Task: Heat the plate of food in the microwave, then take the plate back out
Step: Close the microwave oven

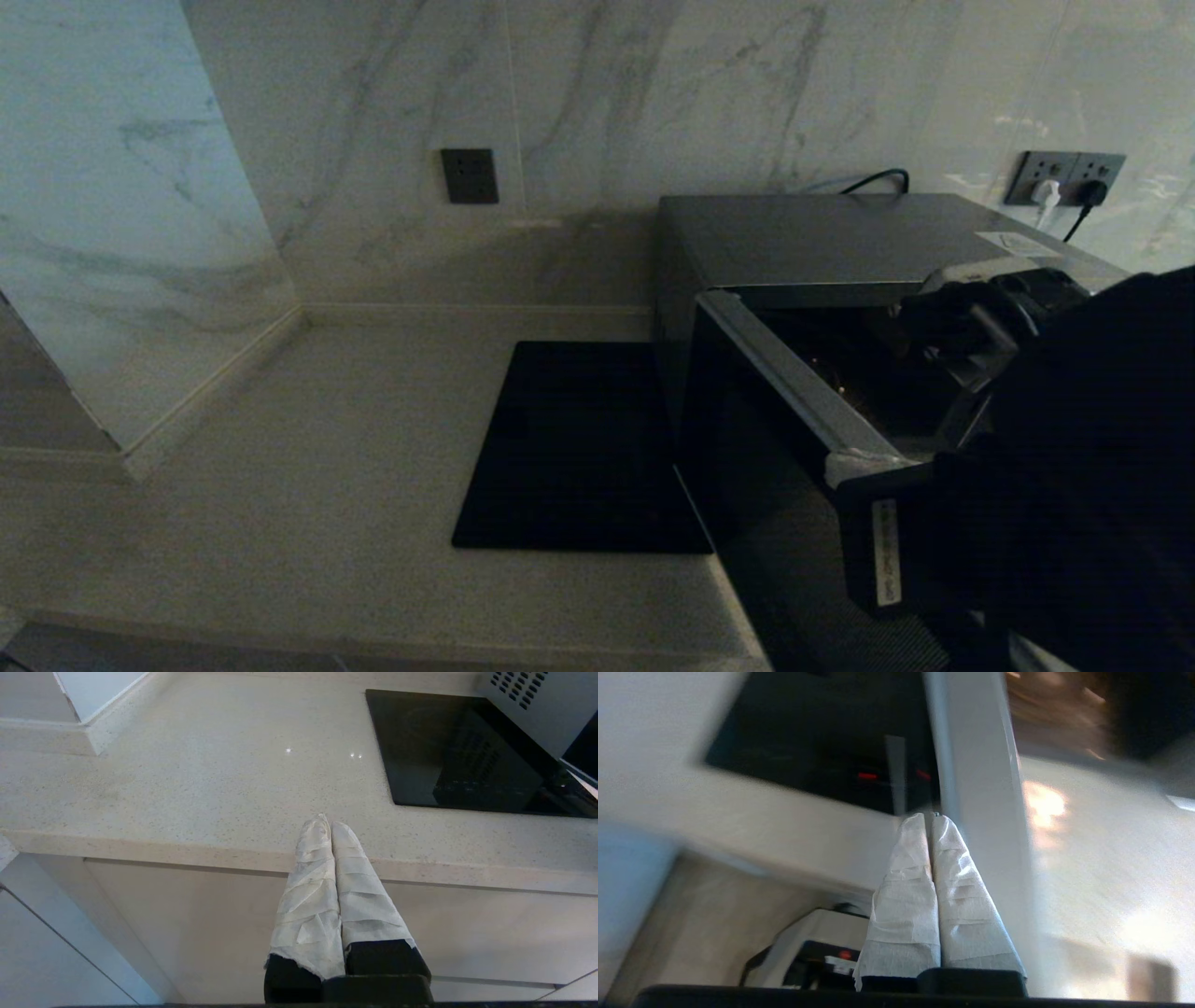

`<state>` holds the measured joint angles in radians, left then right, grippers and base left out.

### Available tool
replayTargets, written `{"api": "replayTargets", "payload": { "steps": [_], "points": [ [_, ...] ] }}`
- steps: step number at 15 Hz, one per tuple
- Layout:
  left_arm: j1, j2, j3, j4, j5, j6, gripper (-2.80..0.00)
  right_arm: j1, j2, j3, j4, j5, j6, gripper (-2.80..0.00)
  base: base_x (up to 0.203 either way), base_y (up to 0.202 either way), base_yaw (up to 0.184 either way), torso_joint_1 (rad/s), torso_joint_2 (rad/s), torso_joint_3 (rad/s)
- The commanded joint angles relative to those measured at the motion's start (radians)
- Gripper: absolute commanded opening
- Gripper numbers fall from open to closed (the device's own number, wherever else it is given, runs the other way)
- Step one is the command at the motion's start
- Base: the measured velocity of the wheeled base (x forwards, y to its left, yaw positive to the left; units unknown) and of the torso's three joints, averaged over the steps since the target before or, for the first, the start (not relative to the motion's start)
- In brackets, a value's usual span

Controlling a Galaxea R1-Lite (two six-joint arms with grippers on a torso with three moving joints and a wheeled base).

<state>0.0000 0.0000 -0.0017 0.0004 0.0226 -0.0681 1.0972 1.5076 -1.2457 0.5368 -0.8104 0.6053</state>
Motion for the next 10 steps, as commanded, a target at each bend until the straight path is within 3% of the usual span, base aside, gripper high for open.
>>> {"api": "replayTargets", "payload": {
  "steps": [1,4,8,10],
  "points": [
    [0.000,0.000,0.000,0.000,0.000,-0.001,-2.80,-0.092,-0.015,0.032,0.005,-0.007,0.019,-2.80,0.000,0.000,0.000,0.000,0.00,0.000],
    [0.000,0.000,0.000,0.000,0.000,-0.001,-2.80,-0.173,-0.032,0.075,0.004,-0.008,0.046,-2.80,0.000,0.000,0.000,0.000,0.00,0.000],
    [0.000,0.000,0.000,0.000,0.000,-0.001,-2.80,-0.224,-0.053,0.113,-0.001,-0.007,0.056,-2.80,0.000,0.000,0.000,0.000,0.00,0.000],
    [0.000,0.000,0.000,0.000,0.000,-0.001,-2.80,-0.307,-0.030,0.116,-0.009,-0.004,0.073,-2.80,0.000,0.000,0.000,0.000,0.00,0.000]
  ]
}}
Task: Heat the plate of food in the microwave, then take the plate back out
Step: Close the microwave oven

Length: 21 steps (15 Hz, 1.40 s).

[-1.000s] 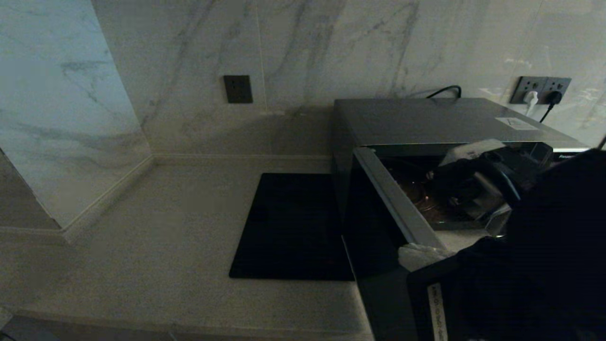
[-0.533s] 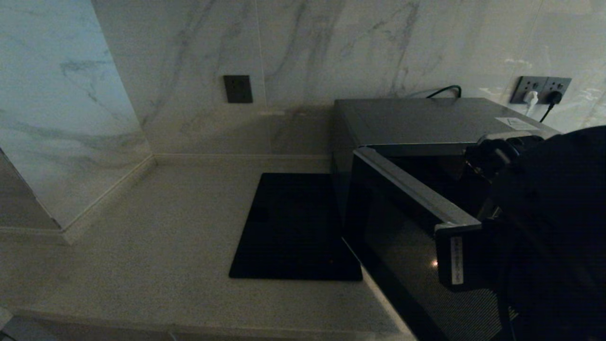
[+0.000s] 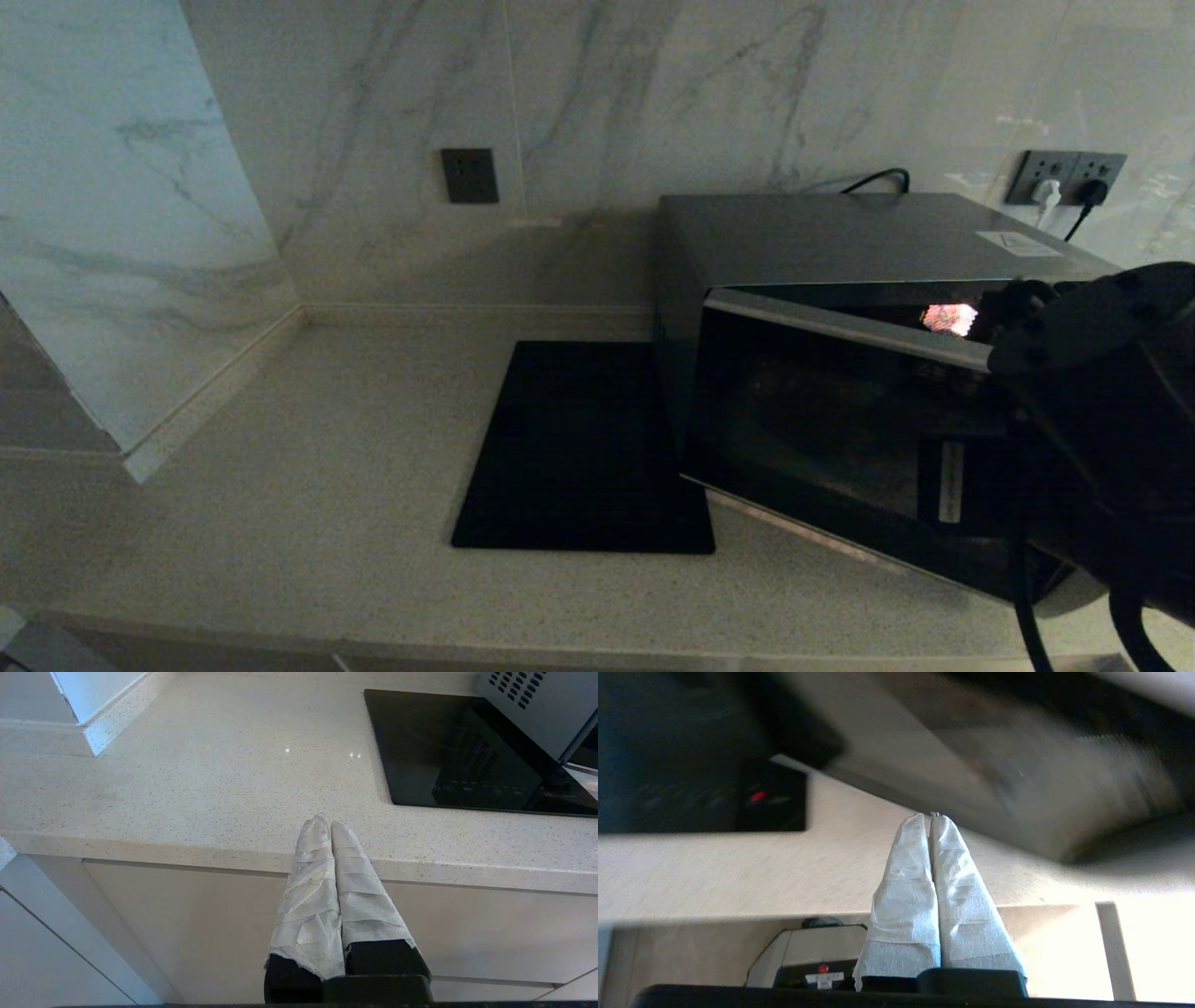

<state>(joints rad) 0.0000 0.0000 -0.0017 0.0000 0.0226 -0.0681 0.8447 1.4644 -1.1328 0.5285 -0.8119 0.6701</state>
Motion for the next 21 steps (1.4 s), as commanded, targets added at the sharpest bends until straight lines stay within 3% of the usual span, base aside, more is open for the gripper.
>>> {"api": "replayTargets", "payload": {
  "steps": [1,3,5,14,21],
  "points": [
    [0.000,0.000,0.000,0.000,0.000,-0.001,-2.80,-0.117,0.036,-0.006,-0.021,0.006,0.011,-2.80,0.000,0.000,0.000,0.000,0.00,0.000],
    [0.000,0.000,0.000,0.000,0.000,-0.001,-2.80,-0.229,0.098,-0.035,-0.115,0.030,-0.008,-2.80,0.000,0.000,0.000,0.000,0.00,0.000],
    [0.000,0.000,0.000,0.000,0.000,-0.001,-2.80,-0.290,0.156,-0.075,-0.167,0.039,-0.032,-2.80,0.000,0.000,0.000,0.000,0.00,0.000],
    [0.000,0.000,0.000,0.000,0.000,-0.001,-2.80,-0.417,0.341,-0.269,-0.171,0.086,-0.030,-2.80,0.000,0.000,0.000,0.000,0.00,0.000],
    [0.000,0.000,0.000,0.000,0.000,-0.001,-2.80,-0.510,0.350,-0.295,-0.171,0.100,-0.032,-2.80,0.000,0.000,0.000,0.000,0.00,0.000]
  ]
}}
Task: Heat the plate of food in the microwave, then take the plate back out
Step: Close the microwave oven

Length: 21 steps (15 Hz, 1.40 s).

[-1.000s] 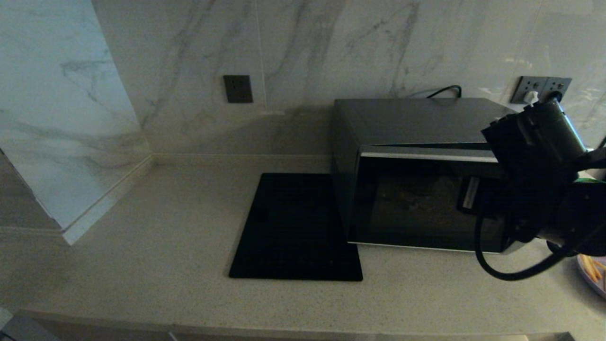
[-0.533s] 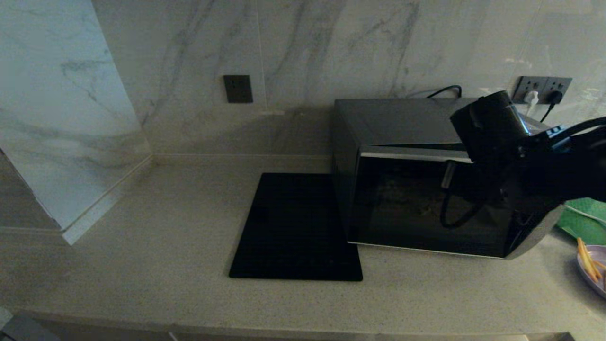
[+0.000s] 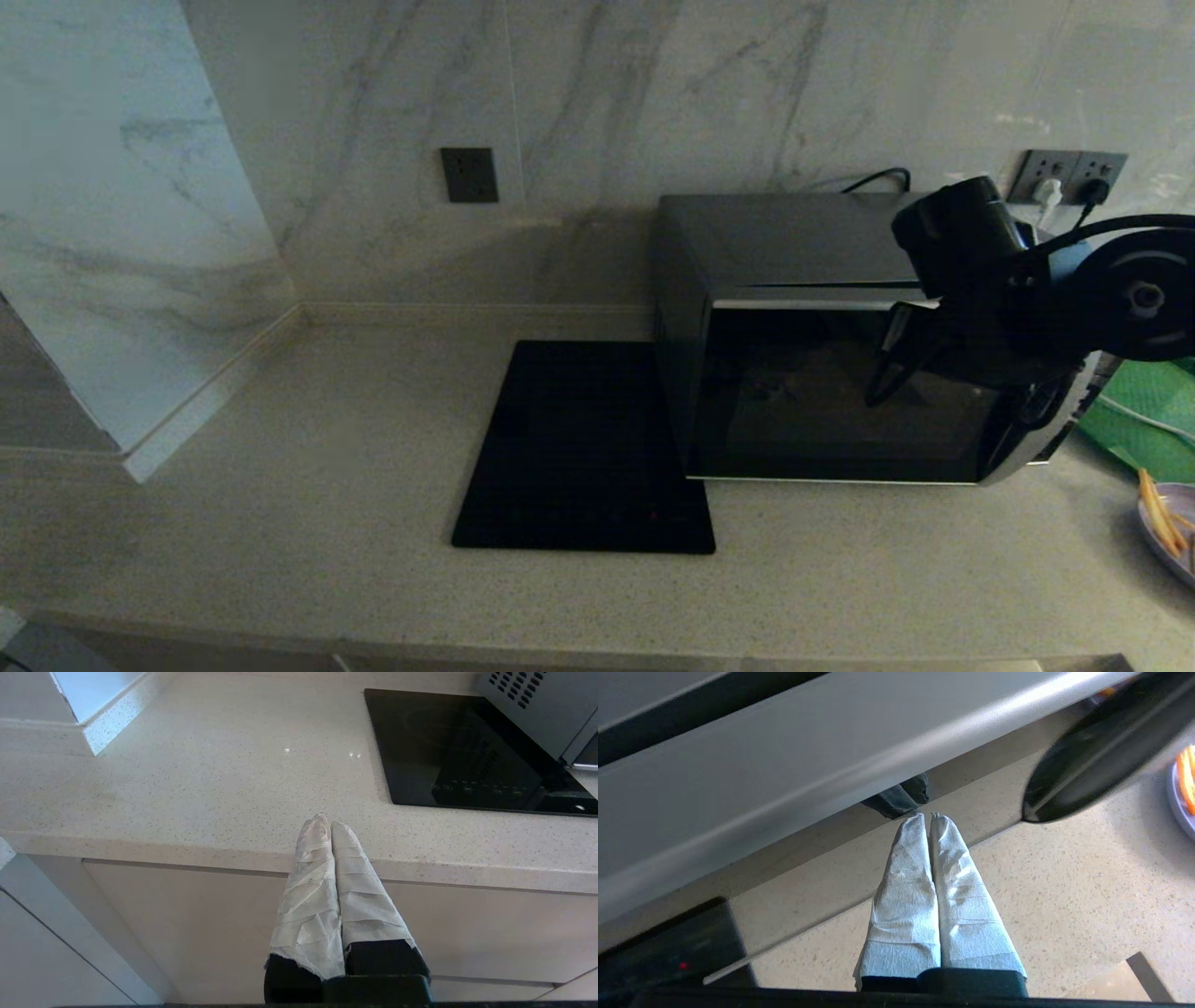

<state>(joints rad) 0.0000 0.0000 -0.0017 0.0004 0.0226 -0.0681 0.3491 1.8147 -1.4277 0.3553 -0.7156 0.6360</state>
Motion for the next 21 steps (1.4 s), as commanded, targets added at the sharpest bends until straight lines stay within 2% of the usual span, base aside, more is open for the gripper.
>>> {"api": "replayTargets", "payload": {
  "steps": [1,4,8,11,15,19,21],
  "points": [
    [0.000,0.000,0.000,0.000,0.000,-0.001,-2.80,-0.018,-0.003,0.000,0.002,0.011,0.002,-2.80,0.000,0.000,0.000,0.000,0.00,0.000],
    [0.000,0.000,0.000,0.000,0.000,-0.001,-2.80,-0.022,-0.003,-0.002,0.002,0.019,0.000,-2.80,0.000,0.000,0.000,0.000,0.00,0.000],
    [0.000,0.000,0.000,0.000,0.000,-0.001,-2.80,-0.022,-0.003,-0.010,-0.003,0.076,-0.005,-2.80,0.000,0.000,0.000,0.000,0.00,0.000],
    [0.000,0.000,0.000,0.000,0.000,-0.001,-2.80,-0.024,0.002,-0.017,-0.057,0.120,-0.004,-2.80,0.000,0.000,0.000,0.000,0.00,0.000],
    [0.000,0.000,0.000,0.000,0.000,-0.001,-2.80,-0.024,0.026,-0.008,-0.165,0.139,0.003,-2.80,0.000,0.000,0.000,0.000,0.00,0.000],
    [0.000,0.000,0.000,0.000,0.000,0.000,-2.80,-0.024,0.022,0.001,-0.166,0.137,-0.001,-2.80,0.000,0.000,0.000,0.000,0.00,0.000],
    [0.000,0.000,0.000,0.000,0.000,-0.001,-2.80,-0.021,-0.025,0.059,-0.164,0.139,-0.015,-2.80,0.000,0.000,0.000,0.000,0.00,0.000]
  ]
}}
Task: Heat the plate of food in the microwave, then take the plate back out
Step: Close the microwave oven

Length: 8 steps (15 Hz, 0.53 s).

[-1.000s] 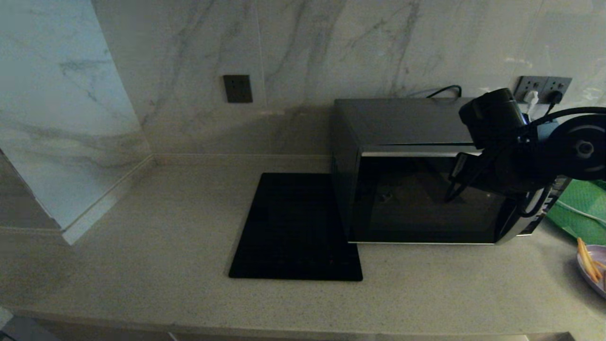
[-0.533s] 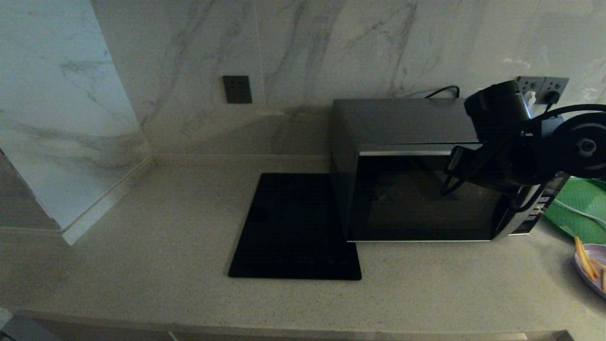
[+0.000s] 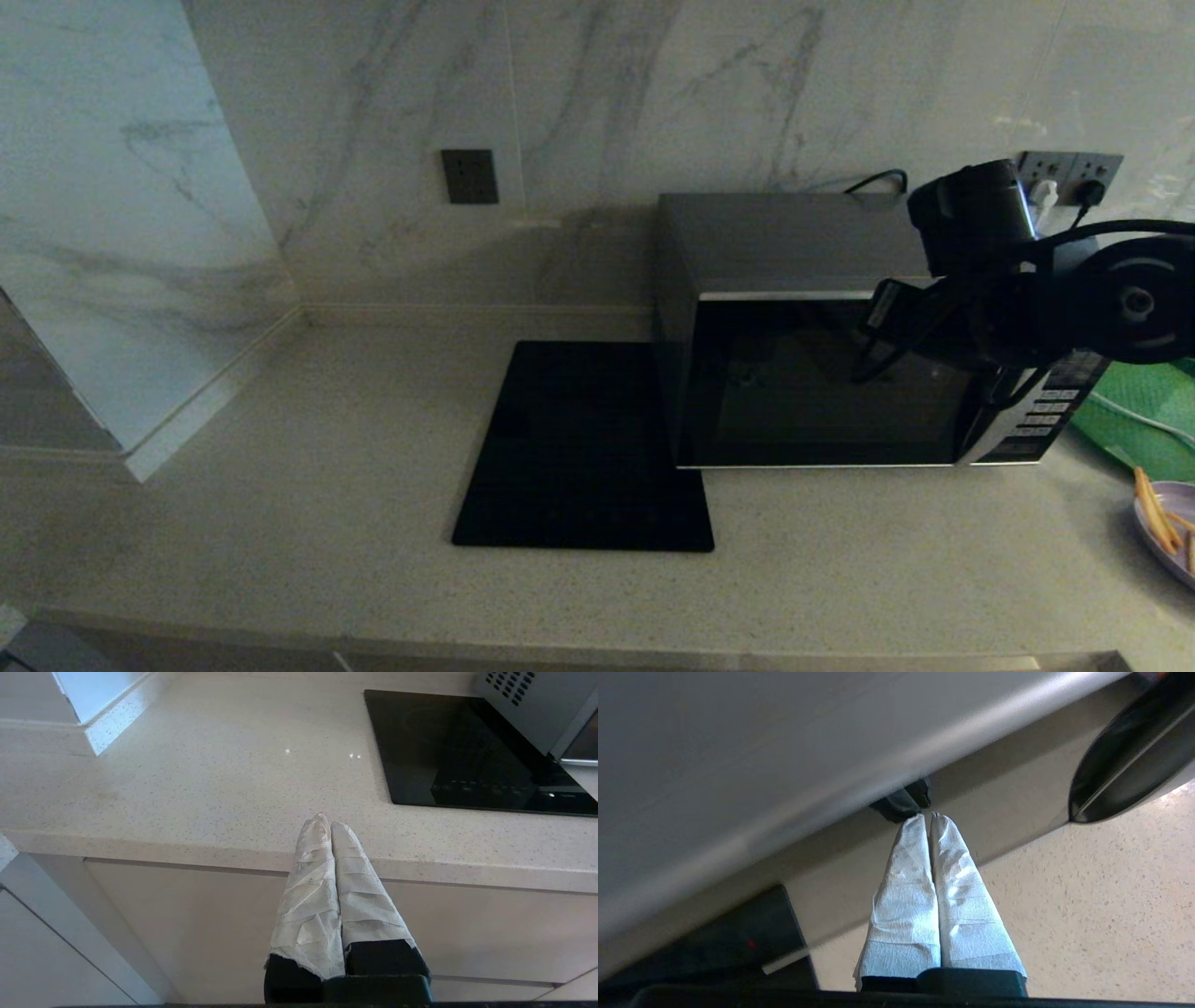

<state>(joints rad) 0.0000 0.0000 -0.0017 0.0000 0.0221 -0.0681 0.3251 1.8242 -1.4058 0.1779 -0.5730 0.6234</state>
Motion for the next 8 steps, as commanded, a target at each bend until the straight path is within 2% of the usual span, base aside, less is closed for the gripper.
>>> {"api": "replayTargets", "payload": {
  "steps": [1,4,8],
  "points": [
    [0.000,0.000,0.000,0.000,0.001,-0.001,-2.80,0.011,-0.074,0.083,0.015,0.007,-0.015,-2.80,0.000,0.000,0.000,0.000,0.00,0.000],
    [0.000,0.000,0.000,0.000,0.001,-0.001,-2.80,0.061,-0.214,0.197,0.015,0.066,-0.039,-2.80,0.000,0.000,0.000,0.000,0.00,0.000],
    [0.000,0.000,0.000,0.000,0.001,-0.001,-2.80,0.220,-0.317,0.274,0.014,0.080,-0.098,-2.80,0.000,0.000,0.000,0.000,0.00,0.000]
  ]
}}
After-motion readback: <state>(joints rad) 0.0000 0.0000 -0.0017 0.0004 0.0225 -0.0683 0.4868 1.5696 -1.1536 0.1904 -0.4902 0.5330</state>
